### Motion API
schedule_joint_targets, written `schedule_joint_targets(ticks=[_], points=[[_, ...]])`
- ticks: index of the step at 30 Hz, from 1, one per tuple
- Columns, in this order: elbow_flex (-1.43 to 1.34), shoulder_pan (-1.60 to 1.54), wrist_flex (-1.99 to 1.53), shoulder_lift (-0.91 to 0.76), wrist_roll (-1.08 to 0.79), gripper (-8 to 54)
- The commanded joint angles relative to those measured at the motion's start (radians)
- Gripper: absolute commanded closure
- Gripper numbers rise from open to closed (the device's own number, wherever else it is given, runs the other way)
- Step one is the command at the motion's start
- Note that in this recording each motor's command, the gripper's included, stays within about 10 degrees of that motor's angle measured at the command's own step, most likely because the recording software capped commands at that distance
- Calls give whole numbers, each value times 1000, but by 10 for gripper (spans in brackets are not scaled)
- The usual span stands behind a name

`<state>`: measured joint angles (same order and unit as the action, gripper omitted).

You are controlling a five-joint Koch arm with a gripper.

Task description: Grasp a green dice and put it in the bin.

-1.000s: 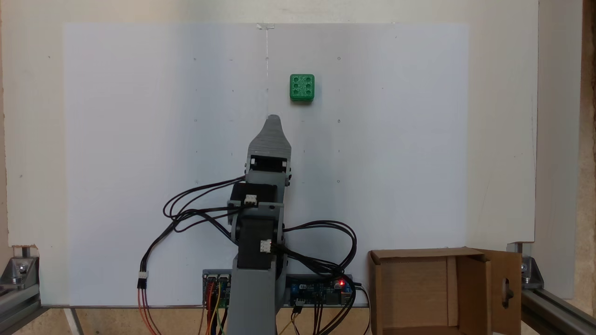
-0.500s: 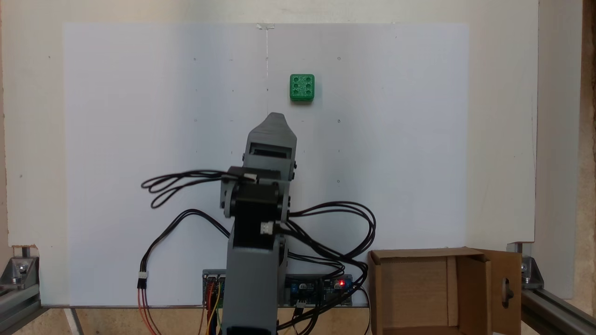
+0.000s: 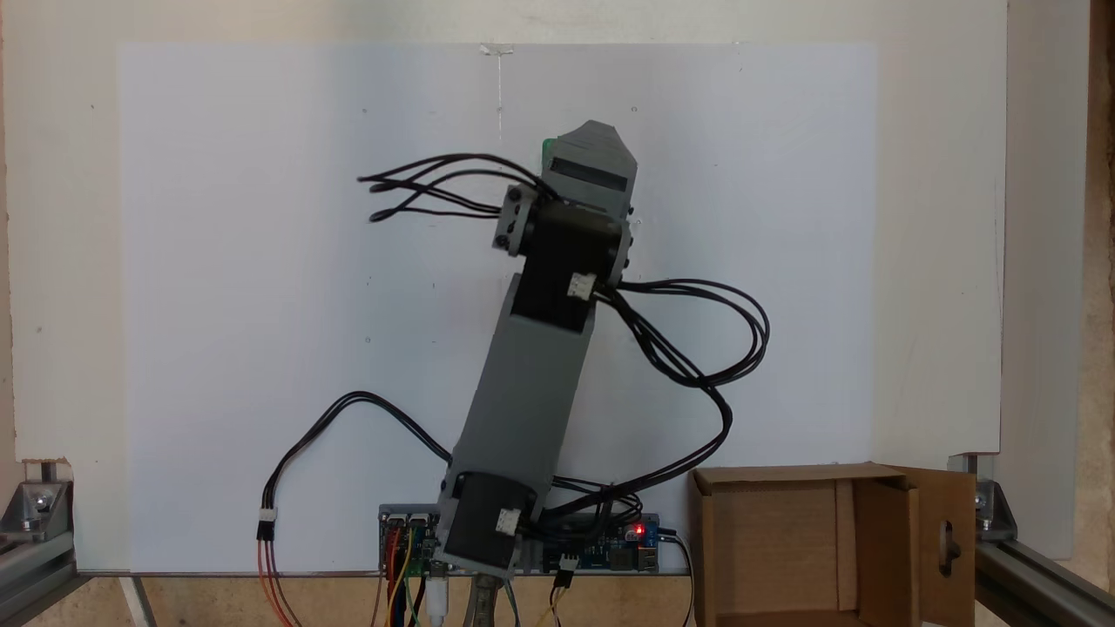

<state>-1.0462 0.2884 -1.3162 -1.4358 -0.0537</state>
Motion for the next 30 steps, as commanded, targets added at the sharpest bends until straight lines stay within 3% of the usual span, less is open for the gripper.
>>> schedule_joint_targets(ticks=[1, 8, 18, 30], points=[[57, 17, -84, 6, -127, 11], [57, 14, -160, 23, -301, 3], [58, 5, -166, 43, -302, 4], [83, 5, -115, 202, -259, 4]])
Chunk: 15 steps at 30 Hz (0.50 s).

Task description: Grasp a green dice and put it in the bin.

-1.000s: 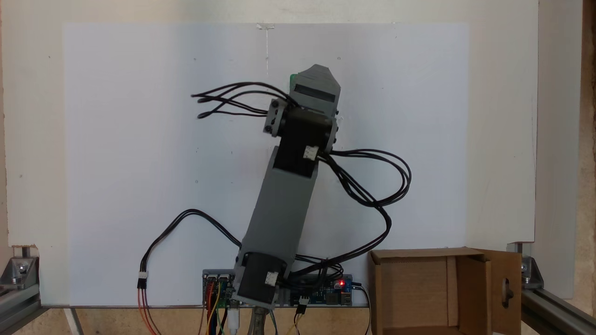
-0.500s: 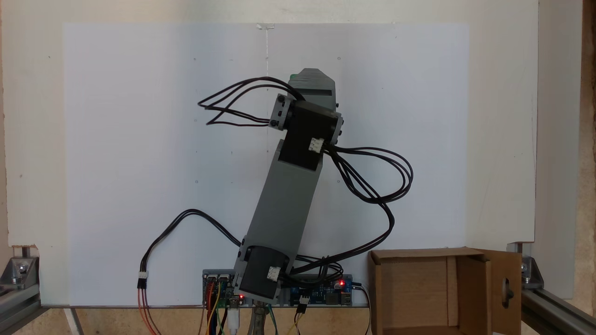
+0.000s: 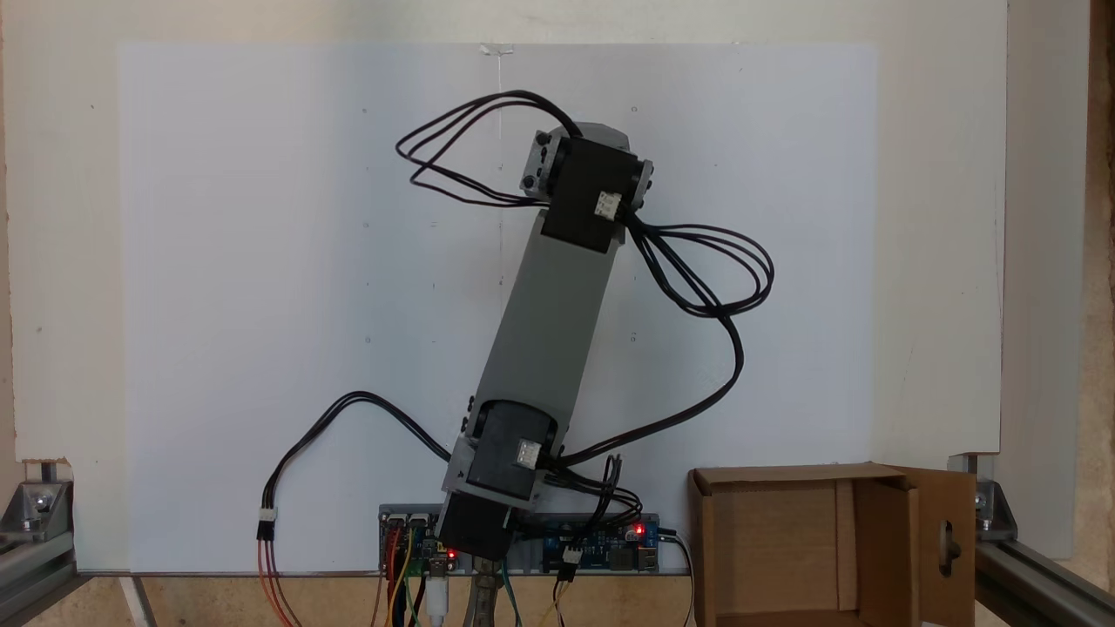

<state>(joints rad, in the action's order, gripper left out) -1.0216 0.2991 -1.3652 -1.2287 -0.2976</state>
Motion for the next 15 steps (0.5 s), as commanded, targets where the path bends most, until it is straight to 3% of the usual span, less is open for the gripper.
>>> schedule_joint_targets(ticks=[1, 15], points=[[60, -6, -57, 3, -11, 4], [149, -25, -14, 67, 94, 15]])
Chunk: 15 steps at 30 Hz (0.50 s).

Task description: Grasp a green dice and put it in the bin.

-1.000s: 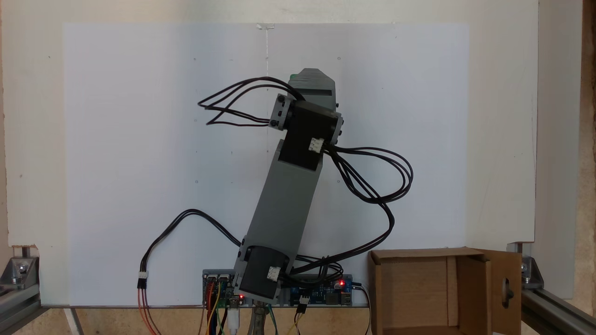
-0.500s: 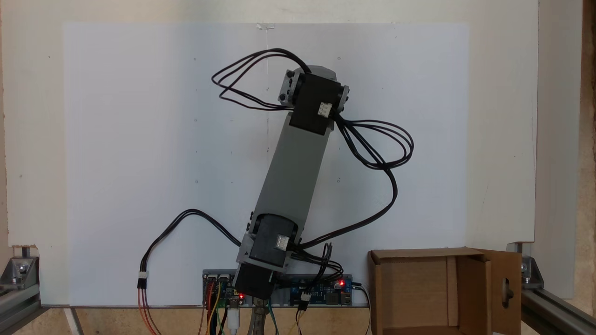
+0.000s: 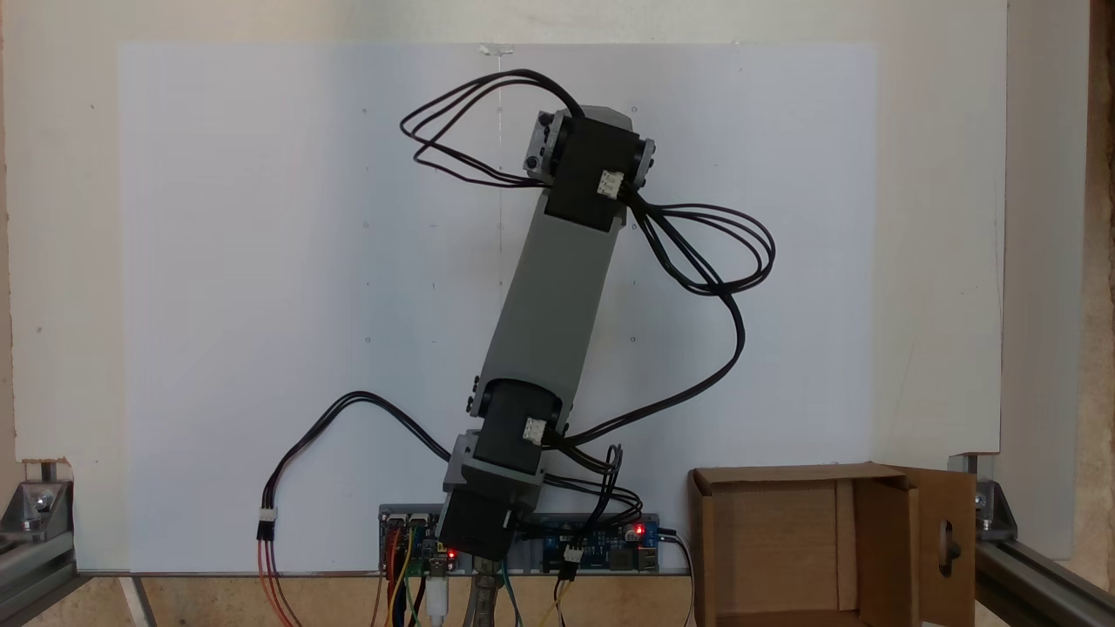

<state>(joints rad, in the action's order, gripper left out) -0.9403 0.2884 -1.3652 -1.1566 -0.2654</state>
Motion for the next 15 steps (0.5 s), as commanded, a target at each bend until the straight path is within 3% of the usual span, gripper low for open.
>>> schedule_joint_targets(ticks=[1, 15], points=[[72, -15, -12, 0, 63, 15], [77, -28, 23, 31, 133, 16]])
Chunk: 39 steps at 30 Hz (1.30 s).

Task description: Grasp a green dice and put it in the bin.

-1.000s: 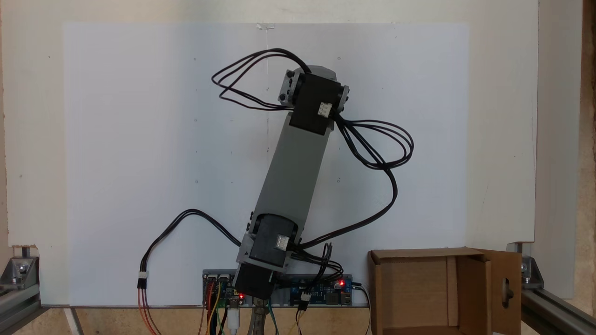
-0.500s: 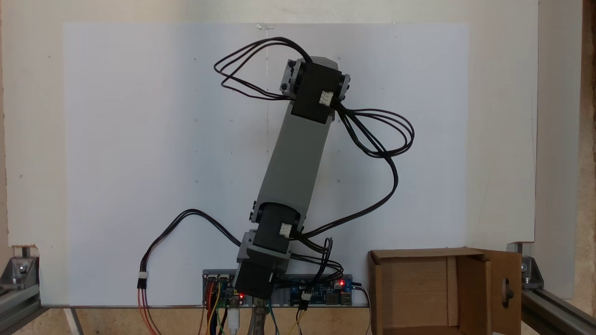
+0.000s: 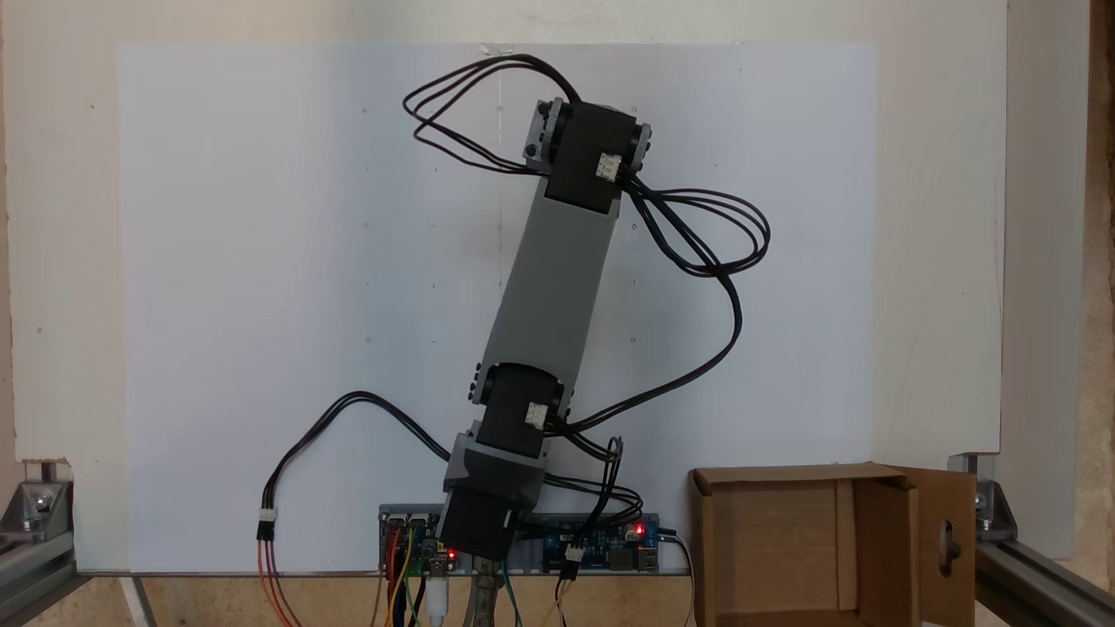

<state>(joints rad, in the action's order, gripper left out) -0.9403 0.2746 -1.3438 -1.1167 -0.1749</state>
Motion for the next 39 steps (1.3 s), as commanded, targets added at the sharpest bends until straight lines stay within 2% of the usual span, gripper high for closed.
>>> schedule_joint_targets(ticks=[1, 22, 39], points=[[77, -17, 3, -6, 44, 16], [80, -37, 51, 74, -64, 12], [78, -37, 80, 83, -74, 14]])
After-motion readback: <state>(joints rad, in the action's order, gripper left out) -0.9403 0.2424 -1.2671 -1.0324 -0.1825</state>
